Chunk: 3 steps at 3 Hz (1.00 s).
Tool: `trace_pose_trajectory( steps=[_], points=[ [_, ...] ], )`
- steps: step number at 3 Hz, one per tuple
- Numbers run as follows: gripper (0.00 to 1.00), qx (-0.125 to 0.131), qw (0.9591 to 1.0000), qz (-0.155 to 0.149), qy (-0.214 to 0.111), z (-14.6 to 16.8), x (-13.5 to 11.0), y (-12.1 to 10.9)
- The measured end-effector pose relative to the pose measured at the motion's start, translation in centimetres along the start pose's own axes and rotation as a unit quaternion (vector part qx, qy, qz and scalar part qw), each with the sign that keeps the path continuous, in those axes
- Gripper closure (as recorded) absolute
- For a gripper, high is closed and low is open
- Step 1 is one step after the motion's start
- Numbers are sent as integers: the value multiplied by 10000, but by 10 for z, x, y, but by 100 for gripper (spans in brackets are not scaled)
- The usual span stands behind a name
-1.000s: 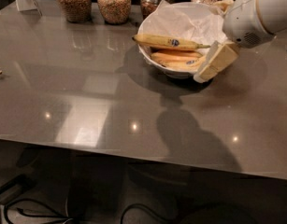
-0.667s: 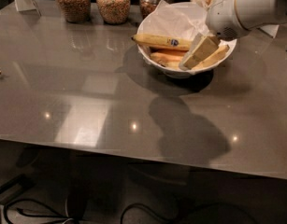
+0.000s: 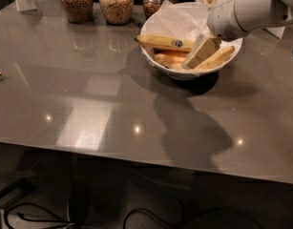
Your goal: Pick banana from white bowl
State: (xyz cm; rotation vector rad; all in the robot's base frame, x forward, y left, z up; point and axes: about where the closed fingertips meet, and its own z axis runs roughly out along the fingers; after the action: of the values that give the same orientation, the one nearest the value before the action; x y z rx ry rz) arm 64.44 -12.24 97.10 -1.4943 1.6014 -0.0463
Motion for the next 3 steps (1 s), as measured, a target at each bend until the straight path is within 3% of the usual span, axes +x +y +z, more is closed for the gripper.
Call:
trace_pose_trajectory(
  steps=[1,2,3],
  points=[
    [19,266,9989,-390,50,34,14,-25],
    [42,353,9974,-627,99,62,23,-38],
    [55,327,9966,-743,145,81,31,-42]
  ],
)
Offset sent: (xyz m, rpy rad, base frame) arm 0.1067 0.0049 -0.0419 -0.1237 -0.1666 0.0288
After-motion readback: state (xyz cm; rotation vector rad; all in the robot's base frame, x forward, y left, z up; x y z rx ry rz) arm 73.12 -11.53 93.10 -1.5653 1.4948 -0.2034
